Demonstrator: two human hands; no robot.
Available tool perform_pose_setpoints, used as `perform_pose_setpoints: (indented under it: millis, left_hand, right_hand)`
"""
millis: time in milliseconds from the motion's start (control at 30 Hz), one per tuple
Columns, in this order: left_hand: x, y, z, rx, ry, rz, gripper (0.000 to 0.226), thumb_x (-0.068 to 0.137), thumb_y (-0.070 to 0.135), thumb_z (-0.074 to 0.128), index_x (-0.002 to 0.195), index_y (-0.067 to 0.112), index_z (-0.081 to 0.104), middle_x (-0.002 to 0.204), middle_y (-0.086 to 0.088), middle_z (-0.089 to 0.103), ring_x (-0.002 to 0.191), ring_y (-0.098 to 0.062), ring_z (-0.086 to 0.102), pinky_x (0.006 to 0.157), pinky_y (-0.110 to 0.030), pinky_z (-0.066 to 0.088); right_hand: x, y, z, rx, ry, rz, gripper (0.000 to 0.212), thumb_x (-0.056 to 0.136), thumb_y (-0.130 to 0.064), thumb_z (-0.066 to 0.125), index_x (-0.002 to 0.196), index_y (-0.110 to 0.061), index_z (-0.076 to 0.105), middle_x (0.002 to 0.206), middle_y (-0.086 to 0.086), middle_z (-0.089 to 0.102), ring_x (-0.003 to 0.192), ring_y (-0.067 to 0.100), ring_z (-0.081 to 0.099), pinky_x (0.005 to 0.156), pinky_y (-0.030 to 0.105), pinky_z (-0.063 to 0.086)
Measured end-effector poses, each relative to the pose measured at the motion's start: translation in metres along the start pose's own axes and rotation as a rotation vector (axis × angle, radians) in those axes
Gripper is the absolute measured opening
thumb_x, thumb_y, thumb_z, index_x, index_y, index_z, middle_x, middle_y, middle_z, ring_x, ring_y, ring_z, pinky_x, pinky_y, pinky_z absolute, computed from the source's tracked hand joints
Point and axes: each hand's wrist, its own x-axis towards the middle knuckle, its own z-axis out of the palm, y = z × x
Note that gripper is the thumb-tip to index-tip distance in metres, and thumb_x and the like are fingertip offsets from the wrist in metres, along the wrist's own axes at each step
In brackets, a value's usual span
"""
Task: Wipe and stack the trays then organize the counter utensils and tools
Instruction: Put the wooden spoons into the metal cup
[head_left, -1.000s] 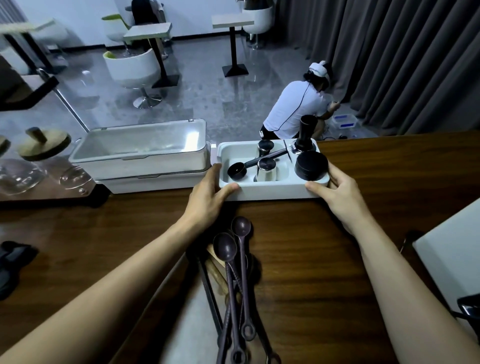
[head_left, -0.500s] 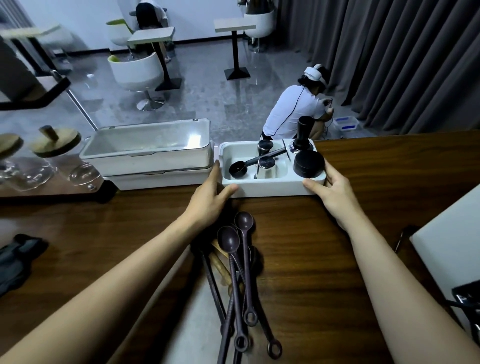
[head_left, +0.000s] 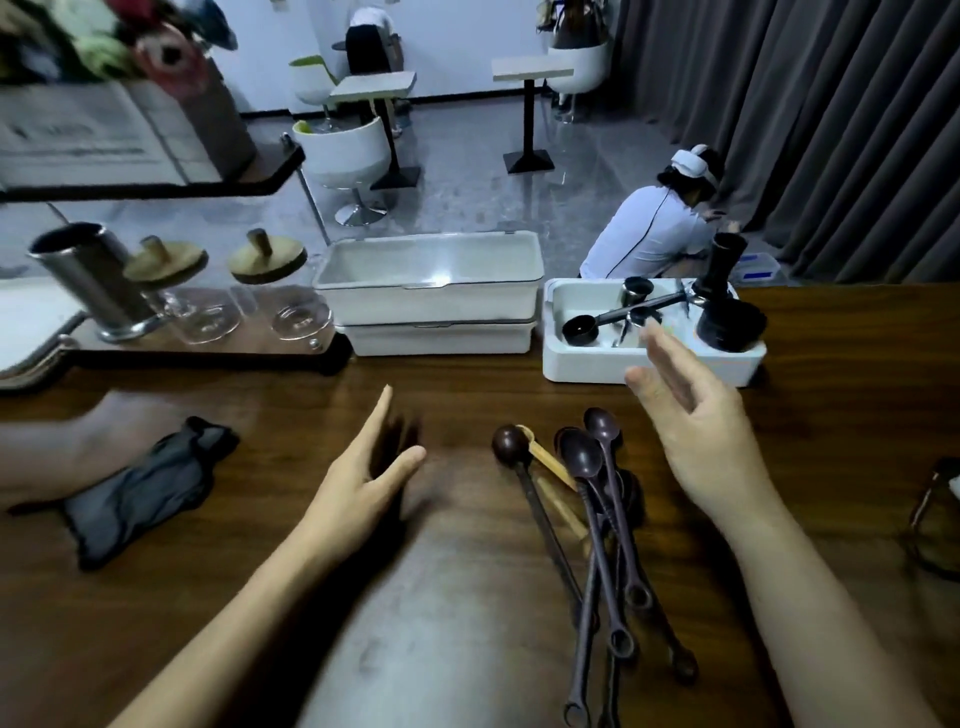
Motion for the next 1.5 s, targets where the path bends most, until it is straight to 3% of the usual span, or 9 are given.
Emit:
perform_pose_setpoints:
  millis: [200,367,700,867,933,1033,1133,1300,1500]
  left_hand:
    - [-0.018,-0.045,-0.084,-0.094,0.057,-0.010,0.093,0.082,0.075,0.062,0.158,0.051,0.014,0.157,0.028,0.028,0.144,0.012,0.028,0.120,-0.023,0.022]
    - [-0.026,-0.073,-0.155,-0.113,0.032,0.034,0.095,0.083,0.070,0.066,0.160,0.046,0.016,0.160,0.022,0.027,0.146,0.010,0.024,0.114,-0.010,0.019]
    - [-0.027,-0.117,-0.250,-0.091,0.023,0.070,0.097,0.076,0.071,0.065,0.159,0.047,0.020,0.160,0.026,0.029,0.146,0.011,0.025,0.122,-0.027,0.025]
    - [-0.022,-0.128,-0.281,-0.082,0.107,0.055,0.097,0.078,0.069,0.070,0.159,0.044,0.022,0.158,0.024,0.032,0.144,0.013,0.028,0.123,-0.030,0.028]
    - [-0.013,-0.133,-0.299,-0.057,0.145,0.058,0.104,0.071,0.077,0.067,0.159,0.043,0.024,0.159,0.022,0.032,0.145,0.009,0.028,0.123,-0.032,0.028]
    - [0.009,-0.140,-0.329,-0.003,0.197,0.054,0.111,0.067,0.081,0.068,0.160,0.039,0.023,0.158,0.023,0.031,0.145,0.008,0.028,0.122,-0.029,0.027]
    - [0.035,-0.146,-0.360,0.012,0.226,0.076,0.111,0.071,0.072,0.072,0.161,0.033,0.020,0.159,0.024,0.028,0.145,0.010,0.026,0.123,-0.026,0.024]
    - [0.087,-0.160,-0.408,0.023,0.217,0.064,0.104,0.084,0.045,0.076,0.163,0.020,0.014,0.151,0.026,0.024,0.131,0.019,0.026,0.096,0.007,0.021]
    - [0.138,-0.182,-0.433,0.063,0.148,0.075,0.098,0.090,0.049,0.071,0.163,0.031,0.009,0.160,0.012,0.031,0.141,0.003,0.026,0.103,-0.010,0.023]
  right_hand:
    - [-0.017,-0.027,0.133,-0.095,-0.247,-0.054,0.084,0.072,-0.086,0.057,0.147,-0.053,0.037,0.153,-0.023,0.042,0.140,-0.006,0.037,0.119,0.038,0.034]
    - [-0.031,-0.038,0.233,-0.148,-0.324,-0.043,0.074,0.084,-0.068,0.061,0.150,-0.050,0.035,0.148,-0.038,0.033,0.141,-0.012,0.028,0.123,0.033,0.027]
    - [-0.046,-0.067,0.365,-0.136,-0.351,-0.079,0.075,0.085,-0.062,0.056,0.153,-0.036,0.038,0.155,-0.022,0.036,0.142,-0.010,0.029,0.122,0.031,0.027]
    - [-0.029,-0.083,0.408,-0.128,-0.420,-0.132,0.062,0.096,-0.046,0.060,0.153,-0.038,0.037,0.153,-0.021,0.037,0.136,-0.015,0.029,0.109,0.002,0.024]
    - [-0.019,-0.090,0.429,-0.126,-0.437,-0.157,0.061,0.097,-0.048,0.058,0.153,-0.039,0.036,0.153,-0.024,0.035,0.137,-0.014,0.027,0.111,0.007,0.024]
    - [-0.003,-0.101,0.465,-0.132,-0.426,-0.186,0.063,0.097,-0.055,0.053,0.154,-0.041,0.032,0.158,-0.020,0.034,0.143,-0.006,0.027,0.118,0.022,0.024]
    - [0.018,-0.115,0.503,-0.090,-0.394,-0.178,0.061,0.102,-0.044,0.051,0.157,-0.031,0.030,0.160,-0.013,0.033,0.145,-0.003,0.025,0.119,0.020,0.022]
    - [0.058,-0.128,0.574,-0.035,-0.348,-0.103,0.066,0.105,-0.042,0.045,0.161,-0.023,0.016,0.165,-0.002,0.023,0.151,0.007,0.019,0.124,0.035,0.018]
    - [0.086,-0.125,0.621,-0.060,-0.289,-0.018,0.075,0.105,-0.044,0.043,0.160,-0.025,-0.004,0.169,-0.003,-0.001,0.154,0.011,0.002,0.120,0.024,0.006]
